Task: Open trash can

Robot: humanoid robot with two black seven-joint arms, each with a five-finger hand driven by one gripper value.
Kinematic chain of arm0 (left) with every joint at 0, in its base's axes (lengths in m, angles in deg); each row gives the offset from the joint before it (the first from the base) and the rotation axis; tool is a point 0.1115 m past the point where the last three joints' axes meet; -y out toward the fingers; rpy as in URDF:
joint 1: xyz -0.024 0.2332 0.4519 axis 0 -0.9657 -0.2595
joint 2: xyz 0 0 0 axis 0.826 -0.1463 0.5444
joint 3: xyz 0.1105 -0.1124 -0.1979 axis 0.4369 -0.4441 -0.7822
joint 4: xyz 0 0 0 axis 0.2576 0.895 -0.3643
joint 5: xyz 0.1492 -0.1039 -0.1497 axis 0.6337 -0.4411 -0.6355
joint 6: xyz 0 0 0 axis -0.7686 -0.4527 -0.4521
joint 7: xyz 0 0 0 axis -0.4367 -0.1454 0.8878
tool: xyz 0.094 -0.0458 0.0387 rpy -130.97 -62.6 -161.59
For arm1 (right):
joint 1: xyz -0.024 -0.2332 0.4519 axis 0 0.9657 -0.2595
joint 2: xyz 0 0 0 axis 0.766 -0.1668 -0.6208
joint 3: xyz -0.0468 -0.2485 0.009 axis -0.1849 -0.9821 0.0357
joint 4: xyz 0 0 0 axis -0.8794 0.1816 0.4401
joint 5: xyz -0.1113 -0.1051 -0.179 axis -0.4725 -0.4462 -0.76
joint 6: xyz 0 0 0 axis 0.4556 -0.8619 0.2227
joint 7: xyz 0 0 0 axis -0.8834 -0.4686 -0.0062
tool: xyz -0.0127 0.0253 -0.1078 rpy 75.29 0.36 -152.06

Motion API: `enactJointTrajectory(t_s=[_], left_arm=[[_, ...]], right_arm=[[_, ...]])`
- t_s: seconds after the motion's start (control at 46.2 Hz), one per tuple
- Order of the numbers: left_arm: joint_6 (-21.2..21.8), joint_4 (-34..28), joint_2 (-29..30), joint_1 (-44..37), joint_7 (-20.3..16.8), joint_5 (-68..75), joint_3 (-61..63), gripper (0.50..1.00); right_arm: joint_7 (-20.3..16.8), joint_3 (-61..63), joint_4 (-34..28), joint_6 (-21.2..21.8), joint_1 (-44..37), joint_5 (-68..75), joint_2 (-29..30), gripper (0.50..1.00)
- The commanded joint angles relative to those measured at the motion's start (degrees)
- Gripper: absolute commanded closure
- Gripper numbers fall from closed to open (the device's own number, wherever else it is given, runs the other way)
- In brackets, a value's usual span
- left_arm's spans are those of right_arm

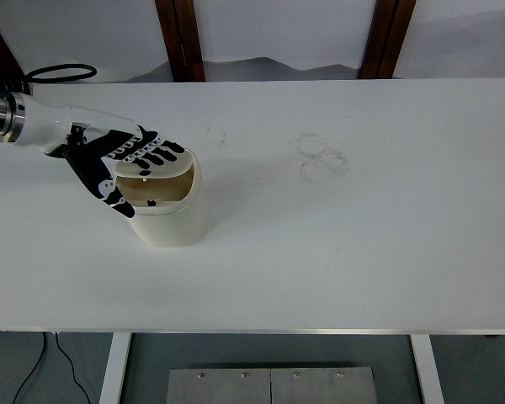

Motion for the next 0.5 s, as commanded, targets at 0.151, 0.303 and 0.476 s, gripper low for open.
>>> enactJointTrajectory(t_s=[0.151,0.303,0.476], left_arm=[[0.0,-1.2,0.4,4.7,0.0,-5.2,0.0,0.500],[0.0,-3.7,0.6,6.3,-0.2,-7.6,-0.1,0.500],[0.0,-9.2,0.0,8.2,-0.3,-12.0,-0.1,0.500]], right_arm=[[0.0,0.0,0.0,0.0,0.0,0.1,0.0,0.505],[0.0,0.0,0.0,0.0,0.0,0.1,0.0,0.505],[0.0,0.1,0.0,0.0,0.1,0.2,0.0,0.505]])
